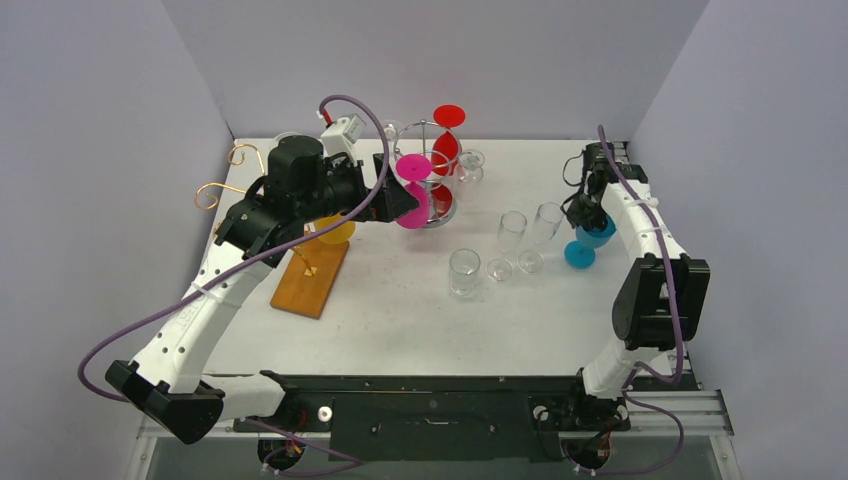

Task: Take the wine glass off the wine glass rack
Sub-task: Place the wine glass at the center of the board.

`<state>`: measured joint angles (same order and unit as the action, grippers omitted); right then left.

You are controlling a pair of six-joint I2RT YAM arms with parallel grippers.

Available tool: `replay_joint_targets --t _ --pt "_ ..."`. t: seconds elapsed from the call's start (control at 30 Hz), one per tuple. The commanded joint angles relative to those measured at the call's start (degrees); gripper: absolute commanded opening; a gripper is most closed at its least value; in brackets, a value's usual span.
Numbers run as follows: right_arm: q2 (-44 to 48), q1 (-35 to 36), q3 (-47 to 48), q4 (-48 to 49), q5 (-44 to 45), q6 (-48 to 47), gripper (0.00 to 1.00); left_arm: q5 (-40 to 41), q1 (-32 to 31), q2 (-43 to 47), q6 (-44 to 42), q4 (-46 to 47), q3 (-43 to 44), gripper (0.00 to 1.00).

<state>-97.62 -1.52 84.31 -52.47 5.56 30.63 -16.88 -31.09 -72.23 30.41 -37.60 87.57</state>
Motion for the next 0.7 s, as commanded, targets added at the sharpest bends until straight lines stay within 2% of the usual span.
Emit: replay_joint_targets --t 0.0,0.23,0.4,0.53,0.67 --pt "0.12 -1.08 -0.91 2.33 0.48 -0.09 0.0 0.36 -0.28 0.49 -1.16 0.41 0.6 0.96" --pt "-0.81 -2.39 -0.97 2.91 -0.01 -0.7 0.0 0.11 -0.28 -0.1 -0.79 0.65 0.74 0.96" --pt "-1.94 -2.44 -0.13 3.07 -1.99 -0.79 0.04 0.32 -0.28 -0.12 -0.59 0.83 0.72 0.96" --pt "-1.98 -2.49 1.25 2.26 -2.0 -0.79 0.09 0.45 -0.29 -0.17 -0.46 0.79 0.59 0.96" --pt "-1.21 -2.44 2.32 1.33 -1.52 -0.71 0.2 0.44 -0.29 -0.07 -0.53 0.85 0.66 0.96"
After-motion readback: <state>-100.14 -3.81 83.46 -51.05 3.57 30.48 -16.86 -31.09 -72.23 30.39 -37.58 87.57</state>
